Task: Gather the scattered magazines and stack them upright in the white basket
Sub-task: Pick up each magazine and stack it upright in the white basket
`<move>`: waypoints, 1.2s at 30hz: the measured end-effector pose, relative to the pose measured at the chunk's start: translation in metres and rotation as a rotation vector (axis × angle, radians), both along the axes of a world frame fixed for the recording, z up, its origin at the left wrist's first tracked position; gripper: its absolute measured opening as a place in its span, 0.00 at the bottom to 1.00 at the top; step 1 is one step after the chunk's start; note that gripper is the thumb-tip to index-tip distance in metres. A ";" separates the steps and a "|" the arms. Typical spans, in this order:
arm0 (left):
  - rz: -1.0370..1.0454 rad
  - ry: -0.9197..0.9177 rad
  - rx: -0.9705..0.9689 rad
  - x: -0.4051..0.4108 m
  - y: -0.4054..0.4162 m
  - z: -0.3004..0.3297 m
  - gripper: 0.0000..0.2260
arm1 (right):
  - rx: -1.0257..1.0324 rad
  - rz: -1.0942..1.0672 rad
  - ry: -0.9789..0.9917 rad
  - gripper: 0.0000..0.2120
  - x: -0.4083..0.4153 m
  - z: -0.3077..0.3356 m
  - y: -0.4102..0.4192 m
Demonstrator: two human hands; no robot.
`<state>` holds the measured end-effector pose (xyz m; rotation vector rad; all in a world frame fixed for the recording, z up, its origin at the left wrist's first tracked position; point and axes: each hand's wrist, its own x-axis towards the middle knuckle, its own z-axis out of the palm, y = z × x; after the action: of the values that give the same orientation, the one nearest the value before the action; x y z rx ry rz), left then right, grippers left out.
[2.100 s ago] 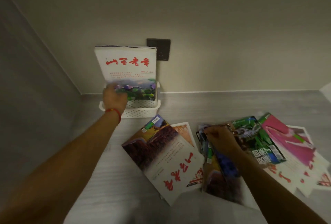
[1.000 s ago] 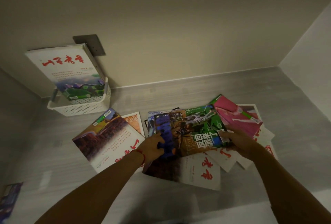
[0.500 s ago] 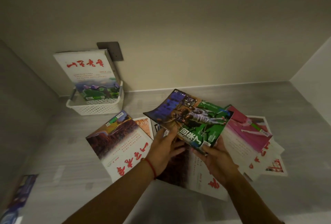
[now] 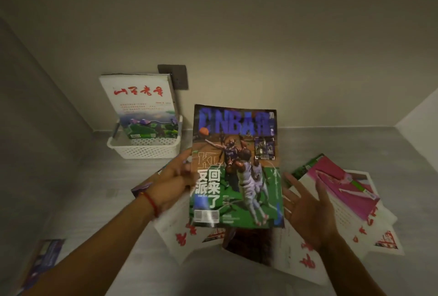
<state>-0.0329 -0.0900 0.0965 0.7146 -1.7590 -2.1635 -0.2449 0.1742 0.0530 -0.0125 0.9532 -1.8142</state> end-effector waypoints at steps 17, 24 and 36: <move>0.427 -0.197 -0.838 0.087 -0.189 0.030 0.14 | 0.479 0.054 1.489 0.04 0.059 0.100 -0.279; 0.596 -0.129 -0.713 0.087 -0.277 0.031 0.10 | 0.492 0.121 1.591 0.15 0.063 0.115 -0.377; 0.644 -0.112 -0.395 0.081 -0.343 -0.019 0.04 | 0.527 0.153 1.555 0.19 0.059 0.097 -0.432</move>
<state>0.0485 -0.4334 0.0771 1.1138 -1.6299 -1.3342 -0.1862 -0.2573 0.1500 -1.2568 2.3432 -1.1075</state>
